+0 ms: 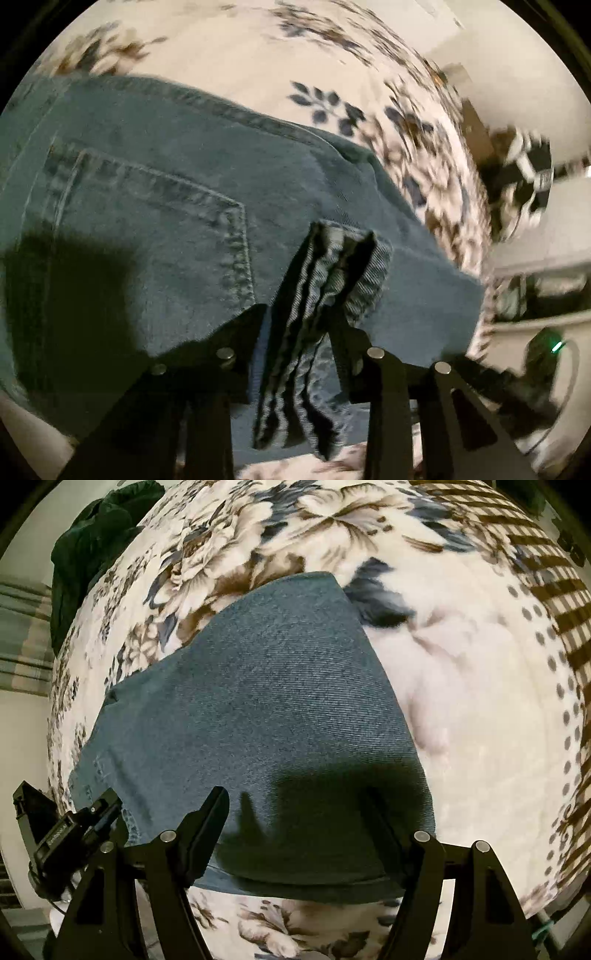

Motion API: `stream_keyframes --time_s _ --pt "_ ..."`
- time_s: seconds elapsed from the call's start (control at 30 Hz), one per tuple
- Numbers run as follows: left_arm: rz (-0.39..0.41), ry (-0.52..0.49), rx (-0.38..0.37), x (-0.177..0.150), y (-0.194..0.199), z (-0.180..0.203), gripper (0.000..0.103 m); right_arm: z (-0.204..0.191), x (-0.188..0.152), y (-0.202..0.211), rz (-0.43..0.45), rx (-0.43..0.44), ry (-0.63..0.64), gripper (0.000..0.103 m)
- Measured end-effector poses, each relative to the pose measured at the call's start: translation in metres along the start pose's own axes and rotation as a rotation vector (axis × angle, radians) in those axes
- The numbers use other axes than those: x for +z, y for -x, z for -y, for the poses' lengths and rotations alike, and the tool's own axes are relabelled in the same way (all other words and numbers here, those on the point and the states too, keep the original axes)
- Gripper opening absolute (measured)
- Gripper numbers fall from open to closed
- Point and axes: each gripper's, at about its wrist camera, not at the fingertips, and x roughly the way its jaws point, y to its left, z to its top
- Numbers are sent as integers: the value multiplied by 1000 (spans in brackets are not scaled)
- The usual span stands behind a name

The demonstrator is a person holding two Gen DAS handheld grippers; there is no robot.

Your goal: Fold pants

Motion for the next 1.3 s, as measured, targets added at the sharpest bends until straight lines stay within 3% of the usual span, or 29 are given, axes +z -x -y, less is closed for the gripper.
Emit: stream_keyframes --time_s 0.03,0.13,0.17,0.2,0.23,0.3,0.43,0.53,0.67,0.77,0.87,0.9,0.93,0.97,1.0,1.1,1.17,1.27,1.3 --pt "-2 -24 21 0 0 4 31 -1 -1 0 0 -9 5 76" --pt "-1 -45 1 -1 4 12 55 -9 -2 -1 1 -50 18 76" --pt "12 -44 -26 -2 9 15 71 -11 -2 -1 0 -72 25 76" --pt "32 -41 -29 -5 16 17 97 -14 -3 -1 3 -94 35 76" --pt "53 -38 2 -6 22 19 103 -17 -4 -1 5 -105 42 82" --pt "92 -19 -5 -11 39 16 103 -23 -5 -4 3 -119 61 96" --pt "186 102 5 -21 77 -18 103 -39 -7 -8 -7 -115 102 97" --pt "310 299 27 -36 113 -77 103 -51 -6 -8 -5 -135 136 97" --pt "423 540 78 -51 132 -159 103 -61 1 -10 -4 -143 148 97" --pt "470 685 28 -55 122 -207 103 -61 6 -19 -31 -144 114 97" --pt "528 763 -55 -51 111 -238 87 -58 10 -28 -46 -149 68 97" --pt "549 769 -58 -49 111 -241 67 -59 10 -31 -44 -159 65 97" --pt "568 766 -61 -48 114 -241 56 -60 10 -33 -43 -168 62 97" --pt "593 754 -69 -48 116 -238 35 -60 10 -35 -41 -175 58 97" --pt "627 729 -93 -51 121 -233 29 -61 10 -36 -39 -180 54 98" --pt "716 630 -121 -59 136 -212 28 -65 9 -38 -37 -203 61 98" --pt "714 625 -152 -61 131 -211 32 -68 7 -41 -42 -224 73 98" --pt "666 746 -209 -63 108 -235 64 -72 6 -43 -50 -230 81 98" --pt "637 782 -227 -60 99 -244 64 -73 5 -43 -52 -229 83 98"
